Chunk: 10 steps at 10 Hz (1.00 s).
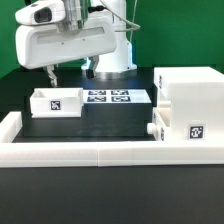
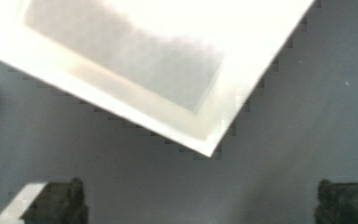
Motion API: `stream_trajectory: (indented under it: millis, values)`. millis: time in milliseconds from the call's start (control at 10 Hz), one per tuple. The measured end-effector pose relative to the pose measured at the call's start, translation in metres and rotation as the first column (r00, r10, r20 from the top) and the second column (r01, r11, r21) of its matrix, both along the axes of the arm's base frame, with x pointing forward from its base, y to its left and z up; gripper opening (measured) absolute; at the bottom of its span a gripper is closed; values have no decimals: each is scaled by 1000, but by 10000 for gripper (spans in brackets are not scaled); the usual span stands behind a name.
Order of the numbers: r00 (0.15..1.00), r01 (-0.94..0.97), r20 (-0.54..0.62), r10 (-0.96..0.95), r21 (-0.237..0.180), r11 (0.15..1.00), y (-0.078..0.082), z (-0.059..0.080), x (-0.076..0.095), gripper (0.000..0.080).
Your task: Assemble drawer
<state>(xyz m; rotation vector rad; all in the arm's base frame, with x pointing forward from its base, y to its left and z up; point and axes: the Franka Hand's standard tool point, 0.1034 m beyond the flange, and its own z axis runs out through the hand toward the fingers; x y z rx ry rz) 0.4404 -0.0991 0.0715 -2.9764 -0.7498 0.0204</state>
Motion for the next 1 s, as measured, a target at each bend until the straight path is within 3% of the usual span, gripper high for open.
stream_trajectory:
  millis: [300, 500, 600, 700, 1000]
  values:
    - [986, 168, -11, -168, 0, 986, 2, 0, 0, 649]
    - [948, 318, 6, -318, -25, 948, 8, -1, 6, 649]
    - [950, 312, 25, -312, -32, 949, 16, -5, 12, 649]
    - [942, 333, 41, -332, -27, 943, 39, -21, 25, 649]
    - [948, 319, 32, -318, -40, 947, 33, -31, 3, 649]
